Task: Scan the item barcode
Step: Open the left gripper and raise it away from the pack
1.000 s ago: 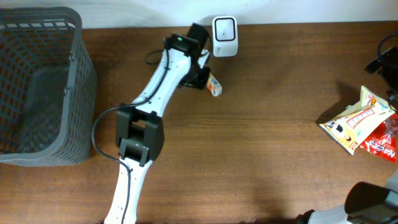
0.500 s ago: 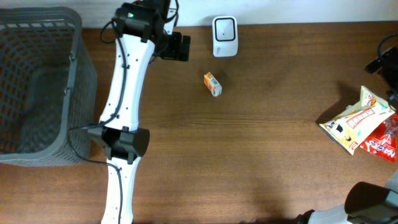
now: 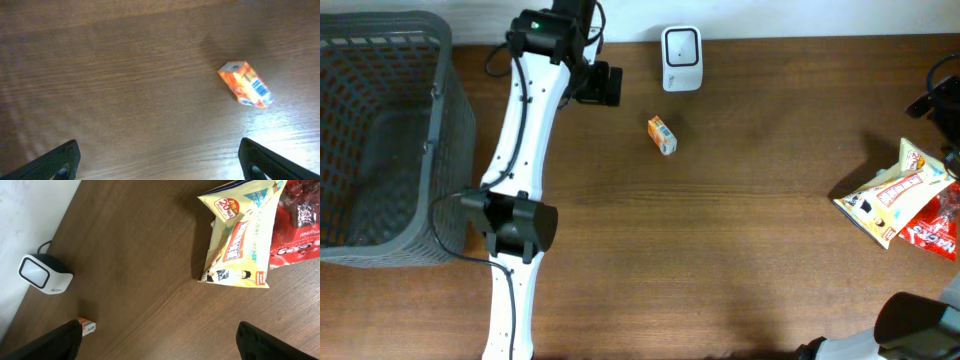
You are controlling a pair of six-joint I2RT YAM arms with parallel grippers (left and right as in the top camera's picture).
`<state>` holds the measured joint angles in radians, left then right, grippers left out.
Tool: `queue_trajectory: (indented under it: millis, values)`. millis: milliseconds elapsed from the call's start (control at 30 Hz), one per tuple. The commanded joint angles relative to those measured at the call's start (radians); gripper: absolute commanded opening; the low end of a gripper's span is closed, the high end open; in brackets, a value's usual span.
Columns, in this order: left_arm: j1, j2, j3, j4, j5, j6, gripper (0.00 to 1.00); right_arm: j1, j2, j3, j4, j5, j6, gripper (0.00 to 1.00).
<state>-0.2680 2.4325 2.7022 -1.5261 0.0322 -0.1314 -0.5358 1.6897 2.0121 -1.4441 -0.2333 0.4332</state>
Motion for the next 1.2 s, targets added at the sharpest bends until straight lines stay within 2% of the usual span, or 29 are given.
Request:
queue_trajectory:
  millis: [0,100,133,200,333,433,567,800,1167]
  values:
    - [-0.002,-0.018,-0.11,0.062,-0.007,-0.011,0.9,0.005,0.002,0.0,0.0,0.01,-0.011,0.98]
    - [-0.002,-0.018,-0.209,0.138,-0.007,-0.011,0.72,0.005,0.002,0.0,0.0,0.01,-0.011,0.98]
    - [-0.002,-0.018,-0.263,0.179,-0.007,-0.011,0.59,0.005,0.002,0.0,0.0,0.01,-0.011,0.98]
    - [-0.002,-0.018,-0.331,0.226,-0.007,-0.011,0.41,0.005,0.002,0.0,0.0,0.01,-0.011,0.98]
    - [-0.002,-0.018,-0.444,0.303,-0.015,-0.012,0.24,0.005,0.002,0.0,0.0,0.01,-0.011,0.98]
    - [-0.001,-0.018,-0.497,0.333,-0.098,-0.061,0.2,0.005,0.002,0.0,0.0,0.01,-0.011,0.99]
    - [-0.001,-0.018,-0.51,0.336,-0.222,-0.089,0.2,0.005,0.002,0.0,0.0,0.01,-0.011,0.98]
    - [-0.002,-0.018,-0.51,0.34,-0.167,-0.105,0.24,0.005,0.002,0.0,0.0,0.01,-0.011,0.98]
    - [-0.003,-0.018,-0.51,0.352,-0.128,-0.134,0.2,0.005,0.002,0.0,0.0,0.01,-0.011,0.98]
